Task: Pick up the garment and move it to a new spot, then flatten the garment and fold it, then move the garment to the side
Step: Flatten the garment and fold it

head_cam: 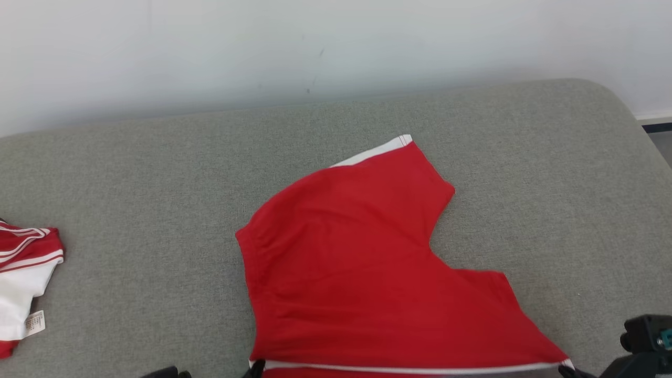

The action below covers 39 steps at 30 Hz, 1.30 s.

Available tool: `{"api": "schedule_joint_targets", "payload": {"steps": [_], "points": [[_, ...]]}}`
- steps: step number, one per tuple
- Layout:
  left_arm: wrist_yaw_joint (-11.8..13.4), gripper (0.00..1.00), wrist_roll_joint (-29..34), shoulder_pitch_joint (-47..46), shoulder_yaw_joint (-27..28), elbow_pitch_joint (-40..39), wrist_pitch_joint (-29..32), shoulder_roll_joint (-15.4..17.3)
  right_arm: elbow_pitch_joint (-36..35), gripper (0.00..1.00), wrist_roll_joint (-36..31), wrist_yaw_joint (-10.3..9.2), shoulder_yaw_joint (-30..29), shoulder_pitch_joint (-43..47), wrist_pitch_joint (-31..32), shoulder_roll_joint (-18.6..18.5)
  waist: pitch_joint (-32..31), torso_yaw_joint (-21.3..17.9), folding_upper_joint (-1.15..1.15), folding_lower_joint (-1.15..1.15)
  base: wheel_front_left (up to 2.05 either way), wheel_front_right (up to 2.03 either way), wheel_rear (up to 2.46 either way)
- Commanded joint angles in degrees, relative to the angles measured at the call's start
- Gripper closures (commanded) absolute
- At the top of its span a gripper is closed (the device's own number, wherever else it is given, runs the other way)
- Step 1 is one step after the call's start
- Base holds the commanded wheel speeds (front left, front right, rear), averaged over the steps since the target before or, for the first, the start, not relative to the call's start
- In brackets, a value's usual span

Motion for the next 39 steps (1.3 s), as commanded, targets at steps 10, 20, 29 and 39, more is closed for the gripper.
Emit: {"api": "schedule_joint_targets", "payload": {"steps": [10, 20, 29, 39], "points": [[1.91, 1.00, 0.97, 4.59, -0.37, -4.83, 0.41, 2.96, -6.52, 1.00, -0.53, -0.24, -2.97, 4.22, 2.58, -0.65, -0.45, 0.64, 0.00, 0.00, 0.00, 0.00, 0.00], [2.36, 1.00, 0.14, 1.33, 0.08, -9.40, -0.47, 0.09, -5.20, 1.00, -6.53, -0.24, -0.49, -6.30, -5.77, -2.80, 0.68, 1.29, 0.00, 0.00, 0.00, 0.00, 0.00], [2.94, 1.00, 0.64, -6.92, 1.56, -8.65, -0.60, -2.24, 4.11, 1.00, -9.36, -0.20, 6.72, -21.34, -8.88, -6.47, 4.91, 3.17, 0.00, 0.00, 0.00, 0.00, 0.00], [4.07, 1.00, 1.54, -16.99, 3.76, -4.42, -2.11, -4.95, 15.10, 1.00, -10.88, -0.20, 13.52, -36.66, -15.08, -10.12, 10.59, 6.22, 0.00, 0.00, 0.00, 0.00, 0.00]]}}
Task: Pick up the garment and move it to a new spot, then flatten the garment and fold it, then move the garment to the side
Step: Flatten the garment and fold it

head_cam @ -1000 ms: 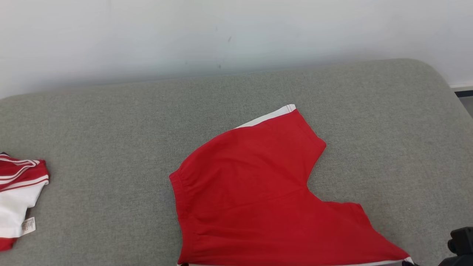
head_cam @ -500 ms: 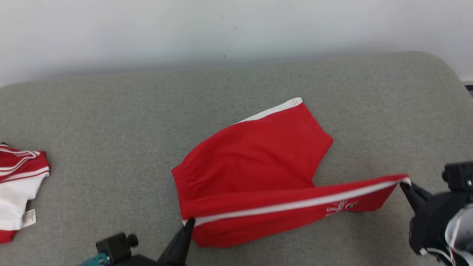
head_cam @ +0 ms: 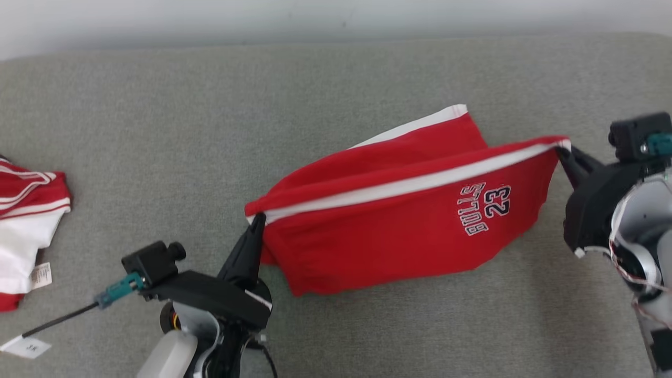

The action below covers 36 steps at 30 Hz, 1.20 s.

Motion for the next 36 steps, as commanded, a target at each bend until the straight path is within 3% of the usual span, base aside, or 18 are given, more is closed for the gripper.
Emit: {"api": "schedule_joint_targets", "payload": {"steps": [1, 12, 19, 20, 21, 22, 23, 36], "points": [[0.18, 1.00, 0.56, -1.21, 0.34, 0.60, -0.47, -0.19, 0.97, 1.00, -0.58, -0.16, 0.26, -1.67, -1.03, -0.58, 2.46, 1.99, -0.01, -0.01, 0.00, 0.00, 0.00], [2.44, 1.00, 2.75, -9.71, 0.36, 6.05, -1.98, -3.24, 16.17, 1.00, -3.80, -0.16, 3.45, -16.07, -11.06, 1.17, 7.54, 5.22, -0.01, -0.01, 0.00, 0.00, 0.00], [2.00, 1.00, 3.21, -12.22, -0.34, 8.56, -2.37, -4.45, 24.34, 1.00, -6.61, -0.16, 1.89, -20.95, -15.15, 3.80, 8.74, 6.68, -0.01, -0.01, 0.00, 0.00, 0.00], [1.82, 0.93, 3.25, -12.47, -0.58, 8.92, -2.11, -4.60, 25.32, 1.00, -6.95, -0.16, 1.70, -21.41, -15.65, 4.12, 8.83, 6.82, -0.01, -0.01, 0.00, 0.00, 0.00], [1.43, 0.24, 3.46, -12.82, -0.87, 9.16, -2.06, -4.68, 26.25, 0.69, -7.17, -0.16, 1.57, -21.76, -16.04, 4.45, 8.90, 6.92, -0.01, -0.01, 0.00, 0.00, 0.00], [1.44, 0.00, 3.44, -13.11, -0.95, 9.48, -2.33, -4.82, 27.10, 0.21, -7.46, -0.16, 1.54, -22.06, -16.28, 4.67, 8.93, 7.02, -0.01, -0.01, 0.00, 0.00, 0.00], [1.18, 0.00, 3.59, -13.26, -1.09, 9.76, -2.49, -4.84, 27.74, 0.00, -7.59, -0.16, 1.52, -22.38, -16.69, 4.85, 8.94, 7.10, -0.01, -0.01, 0.00, 0.00, 0.00], [-0.45, 0.00, 9.39, -9.70, 0.07, 9.62, -10.14, -1.62, 31.33, 0.00, -2.34, -0.16, 0.01, -20.42, -15.03, 4.81, 4.71, 6.26, -0.01, -0.01, 0.00, 0.00, 0.00]]}}
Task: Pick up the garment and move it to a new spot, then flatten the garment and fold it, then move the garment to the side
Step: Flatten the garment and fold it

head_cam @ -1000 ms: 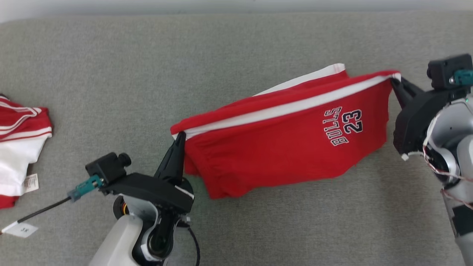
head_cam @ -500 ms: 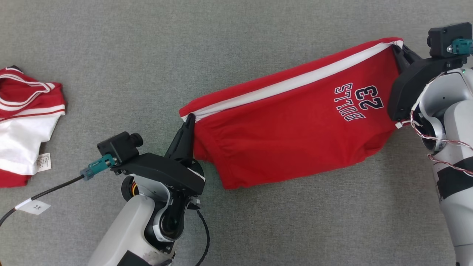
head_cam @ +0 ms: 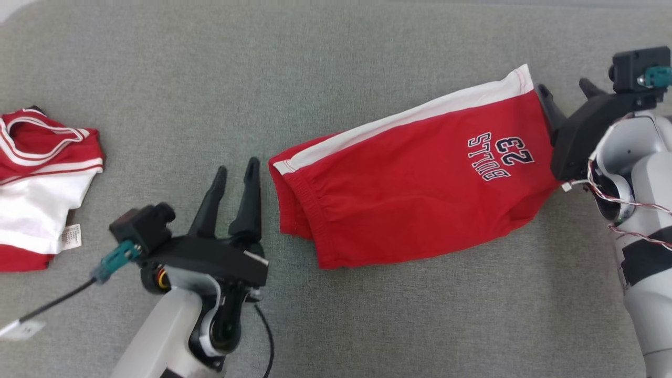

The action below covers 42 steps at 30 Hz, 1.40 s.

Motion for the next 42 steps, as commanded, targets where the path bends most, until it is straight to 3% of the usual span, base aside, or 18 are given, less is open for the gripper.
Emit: {"api": "schedule_joint_targets", "payload": {"steps": [1, 7, 12, 17, 22, 31, 40, 41, 42], "points": [[-0.14, 0.00, 1.49, 1.73, 0.80, -0.76, -0.92, 0.45, 0.00, 0.00, 1.01, -0.16, -0.63, 1.36, 0.58, -0.27, -1.45, -0.26, -0.01, 0.00, 0.00, 0.00, 0.00], [1.01, 0.00, 9.20, 6.65, 2.87, -3.28, -1.92, 1.65, 0.93, 0.00, 2.42, -0.16, -3.38, 4.20, 3.42, -0.14, -3.29, 0.00, -0.01, 0.00, 0.00, 0.00, 0.00], [2.18, 0.00, 19.00, 13.75, 8.38, -8.87, -1.89, -0.05, 1.51, 0.00, 2.15, -0.15, -5.53, 5.82, 5.00, 0.74, -3.89, 0.56, -0.01, 0.00, 0.00, 0.00, 0.00], [1.99, 0.00, 29.43, 19.51, 11.82, -12.93, -1.91, -1.38, 2.43, 0.00, 0.77, -0.15, -7.74, 6.44, 6.07, 1.40, -3.89, 1.61, -0.01, 0.00, 0.00, 0.00, 0.00], [0.37, 0.00, 35.93, 23.77, 14.22, -14.93, -1.92, -2.93, 3.53, 0.00, -0.93, -0.15, -10.09, 6.54, 6.89, 1.61, -3.55, 3.13, -0.01, 0.00, 0.00, 0.00, 0.00], [-2.71, 0.00, 39.90, 27.81, 16.88, -14.43, -1.92, -5.87, 5.72, 0.00, -4.21, -0.16, -13.35, 7.30, 8.45, 1.04, -2.52, 5.98, -0.01, 0.00, 0.00, 0.00, 0.00], [-4.15, 0.00, 40.77, 27.11, 18.42, -13.48, -1.93, -6.93, 8.17, 0.00, -4.81, -0.02, -14.39, 8.90, 12.12, 4.29, -1.45, 6.69, -0.01, 0.00, 0.00, 0.00, 0.00], [-4.31, 0.00, 40.82, 27.06, 18.56, -13.39, -1.93, -6.97, 8.55, 0.05, -4.70, -0.01, -14.47, 9.14, 12.61, 4.66, -1.39, 6.70, -0.01, 0.00, 0.00, 0.00, 0.00], [-4.52, 0.00, 40.83, 27.07, 18.64, -13.21, -1.93, -7.02, 8.85, 0.52, -4.41, -0.01, -14.50, 9.46, 13.04, 5.06, -1.37, 6.71, -0.01, 0.00, 0.00, 0.00, 0.00]]}}
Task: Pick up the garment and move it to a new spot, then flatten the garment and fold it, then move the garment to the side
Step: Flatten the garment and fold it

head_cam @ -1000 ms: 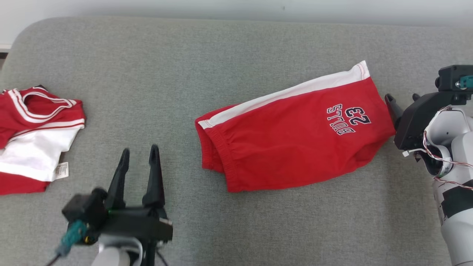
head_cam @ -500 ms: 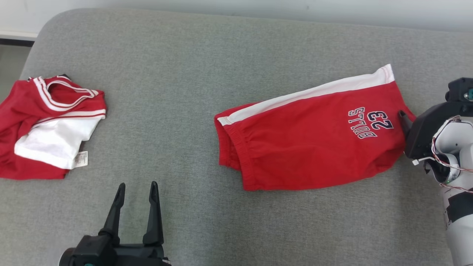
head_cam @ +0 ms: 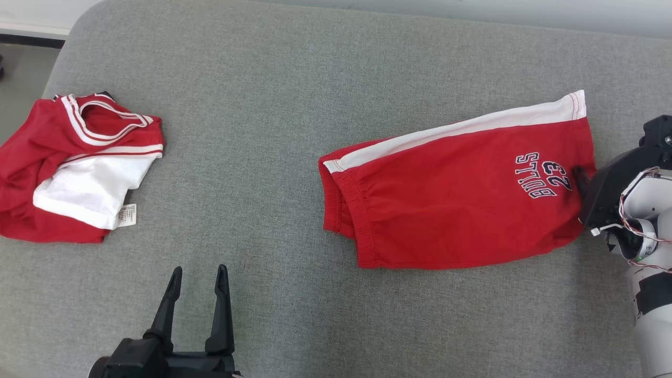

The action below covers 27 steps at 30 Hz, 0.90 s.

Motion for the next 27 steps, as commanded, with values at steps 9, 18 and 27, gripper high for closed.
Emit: {"api": "schedule_joint_targets", "payload": {"steps": [9, 18, 27], "points": [[-0.97, 0.00, -0.15, -0.04, 1.36, 1.33, -0.19, -0.29, 2.19, 1.00, 0.47, 0.12, 0.47, 4.67, 1.47, 1.97, -0.92, -0.53, 0.01, 0.01, 0.00, 0.00, 0.00], [-0.62, 0.00, -0.98, 0.72, 1.45, 1.91, -0.19, -0.30, -1.75, 1.00, -2.77, -0.01, -3.68, 5.86, -3.31, -0.46, -3.52, -2.46, 0.01, 0.01, 0.00, 0.00, 0.00], [-0.75, 0.00, -1.23, 1.53, 1.45, 2.36, -0.20, -0.30, -7.90, 1.00, -6.14, 0.03, -8.47, 10.32, -5.22, -2.45, -6.04, -5.32, 0.01, 0.01, 0.00, 0.00, 0.00]]}}
